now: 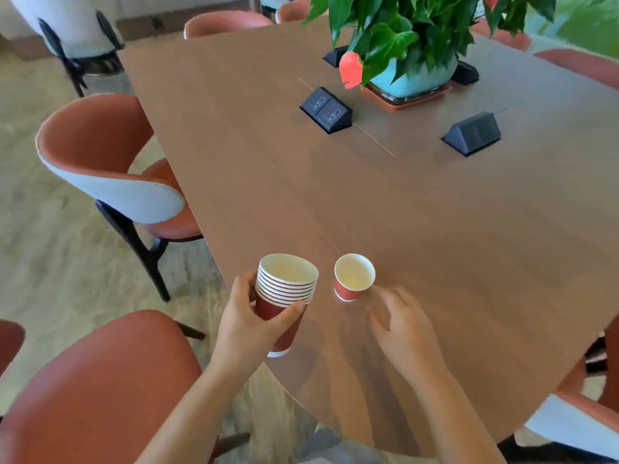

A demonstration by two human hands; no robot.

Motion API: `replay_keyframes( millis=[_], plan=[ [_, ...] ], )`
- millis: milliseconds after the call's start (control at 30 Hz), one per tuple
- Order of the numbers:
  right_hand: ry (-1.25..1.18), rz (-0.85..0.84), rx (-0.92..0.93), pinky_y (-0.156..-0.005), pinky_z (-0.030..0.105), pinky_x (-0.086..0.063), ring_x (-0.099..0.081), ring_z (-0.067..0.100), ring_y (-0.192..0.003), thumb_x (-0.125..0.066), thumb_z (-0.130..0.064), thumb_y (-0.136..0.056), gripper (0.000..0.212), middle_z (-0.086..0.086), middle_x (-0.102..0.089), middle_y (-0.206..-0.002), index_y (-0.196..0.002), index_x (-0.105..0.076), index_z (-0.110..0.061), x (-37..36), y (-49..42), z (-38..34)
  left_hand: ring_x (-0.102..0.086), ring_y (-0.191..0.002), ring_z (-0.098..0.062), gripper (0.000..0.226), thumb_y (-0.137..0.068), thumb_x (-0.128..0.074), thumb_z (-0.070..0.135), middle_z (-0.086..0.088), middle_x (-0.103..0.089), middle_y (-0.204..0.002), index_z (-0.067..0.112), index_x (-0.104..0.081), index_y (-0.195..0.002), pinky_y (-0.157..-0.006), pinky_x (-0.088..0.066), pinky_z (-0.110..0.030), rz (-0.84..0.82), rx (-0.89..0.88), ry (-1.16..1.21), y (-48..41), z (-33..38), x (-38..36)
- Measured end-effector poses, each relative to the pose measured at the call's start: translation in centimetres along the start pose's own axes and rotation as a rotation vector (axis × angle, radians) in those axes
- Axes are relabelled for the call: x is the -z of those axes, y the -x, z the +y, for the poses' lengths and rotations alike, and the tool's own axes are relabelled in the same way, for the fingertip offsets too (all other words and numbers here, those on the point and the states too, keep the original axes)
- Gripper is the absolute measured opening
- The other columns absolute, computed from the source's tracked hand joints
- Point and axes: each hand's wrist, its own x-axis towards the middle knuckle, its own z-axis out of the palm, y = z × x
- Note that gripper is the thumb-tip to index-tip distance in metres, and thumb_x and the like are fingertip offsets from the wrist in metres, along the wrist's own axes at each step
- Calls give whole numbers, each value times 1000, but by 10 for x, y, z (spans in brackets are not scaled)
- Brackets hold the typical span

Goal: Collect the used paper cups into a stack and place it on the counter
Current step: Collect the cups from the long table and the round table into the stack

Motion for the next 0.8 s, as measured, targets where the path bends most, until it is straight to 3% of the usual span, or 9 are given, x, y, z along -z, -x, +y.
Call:
replay_keyframes(
  millis=[167, 500, 800],
  plan=[
    [10, -49, 68, -81, 35, -45, -55, 26, -99, -61, -14, -83, 36, 6, -61, -105, -119, -58, -10, -9, -19, 18, -58, -94, 10, 56, -61, -84, 33, 21, -61, -102, 48, -46, -99, -70, -44, -12, 76, 26, -29, -1, -9, -13],
    [-21, -92, 115, -75, 31, -44, -55, 24, -97, -62, -18, -84, 35, 4, -58, -105, -117, -58, -11, -23, -42, 45, -59, -96, 3, 63, -62, -85, 31, 16, -63, -104, 35, -49, -113, -72, -45, -15, 153, 74, -51, 1, -17, -31],
    [-39, -92, 112, -66, 30, -45, -55, 20, -80, -65, -5, -78, 28, 5, -52, -99, -106, -63, -5, -27, -60, 50, -59, -102, -4, 67, -63, -85, 28, 17, -61, -109, 33, -47, -117, -78, -46, -19, 150, 74, -70, -9, -15, -39]
  ],
)
